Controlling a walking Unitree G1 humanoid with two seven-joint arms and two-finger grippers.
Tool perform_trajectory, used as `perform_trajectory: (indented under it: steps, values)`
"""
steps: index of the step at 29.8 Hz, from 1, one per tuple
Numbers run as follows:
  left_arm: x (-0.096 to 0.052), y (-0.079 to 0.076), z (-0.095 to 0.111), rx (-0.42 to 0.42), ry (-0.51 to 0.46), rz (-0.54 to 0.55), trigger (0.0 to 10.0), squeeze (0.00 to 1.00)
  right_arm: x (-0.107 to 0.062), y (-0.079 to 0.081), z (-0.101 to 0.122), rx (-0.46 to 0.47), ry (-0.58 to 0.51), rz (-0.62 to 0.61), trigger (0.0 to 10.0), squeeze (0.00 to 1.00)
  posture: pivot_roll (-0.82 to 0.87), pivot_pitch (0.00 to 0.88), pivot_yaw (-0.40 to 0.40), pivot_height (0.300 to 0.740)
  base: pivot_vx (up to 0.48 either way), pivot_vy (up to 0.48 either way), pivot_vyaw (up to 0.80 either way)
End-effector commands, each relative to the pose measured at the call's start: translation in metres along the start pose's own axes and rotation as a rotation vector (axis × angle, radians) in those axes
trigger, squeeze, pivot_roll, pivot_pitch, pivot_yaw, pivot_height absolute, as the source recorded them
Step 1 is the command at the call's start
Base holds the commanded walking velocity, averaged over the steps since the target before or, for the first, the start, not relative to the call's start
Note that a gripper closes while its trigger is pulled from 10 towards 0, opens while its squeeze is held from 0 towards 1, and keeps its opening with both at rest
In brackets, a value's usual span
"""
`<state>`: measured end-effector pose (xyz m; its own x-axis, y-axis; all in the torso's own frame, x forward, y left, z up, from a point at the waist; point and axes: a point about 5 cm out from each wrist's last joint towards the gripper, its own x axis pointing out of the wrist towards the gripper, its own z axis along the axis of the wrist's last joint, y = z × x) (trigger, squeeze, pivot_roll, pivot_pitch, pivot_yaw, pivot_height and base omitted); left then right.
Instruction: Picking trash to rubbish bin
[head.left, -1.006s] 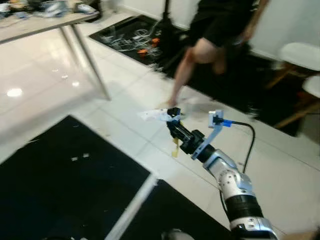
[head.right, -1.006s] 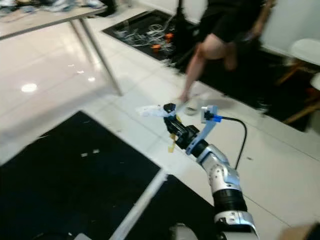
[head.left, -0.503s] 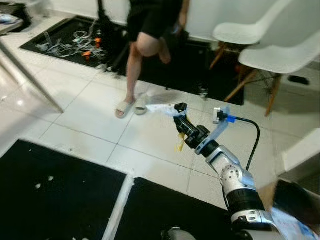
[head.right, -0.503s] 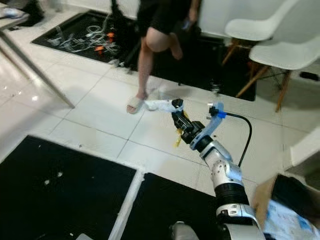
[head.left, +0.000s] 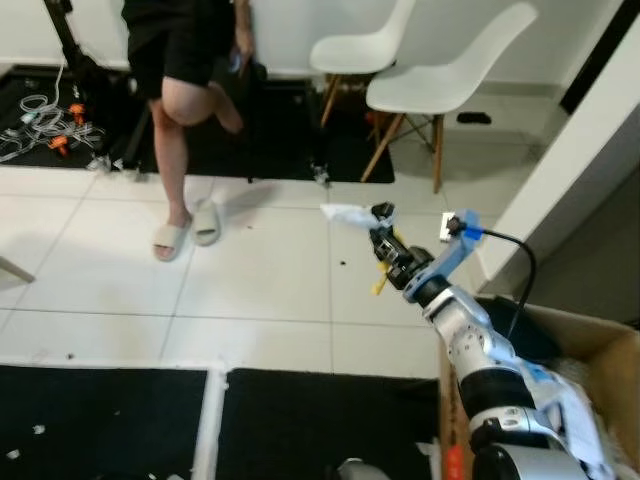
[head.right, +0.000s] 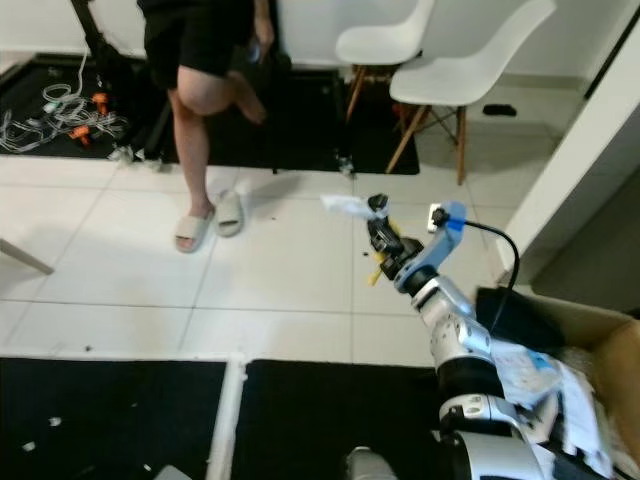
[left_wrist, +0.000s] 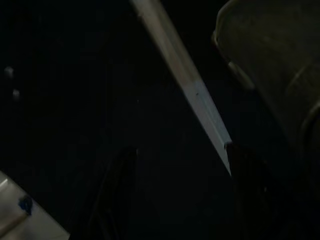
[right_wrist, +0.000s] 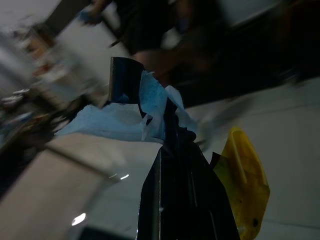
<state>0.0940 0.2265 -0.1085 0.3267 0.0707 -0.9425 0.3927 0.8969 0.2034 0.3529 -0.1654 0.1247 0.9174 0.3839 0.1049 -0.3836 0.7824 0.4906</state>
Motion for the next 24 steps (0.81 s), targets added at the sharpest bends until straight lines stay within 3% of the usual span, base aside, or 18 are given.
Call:
perform_trajectory:
  steps: [1, 10, 24]
  values:
    - [-0.001, -0.003, -0.007, -0.007, 0.020, -0.008, 10.0, 0.00, 0.001, -0.004, -0.002, -0.010, 0.001, -0.051, 10.0, 0.00, 0.01, 0.085, -0.008, 0.740, 0.000, 0.000, -0.78]
    - [-0.001, -0.002, -0.006, -0.007, 0.020, -0.008, 10.0, 0.00, -0.005, -0.029, 0.004, -0.070, 0.009, -0.242, 10.0, 0.00, 0.02, 0.079, -0.007, 0.740, 0.000, 0.000, -0.78]
    - [-0.001, -0.003, -0.007, -0.006, 0.022, -0.013, 10.0, 0.00, -0.025, -0.057, 0.024, -0.217, 0.038, -0.283, 10.0, 0.00, 0.01, 0.093, 0.001, 0.740, 0.000, 0.000, -0.78]
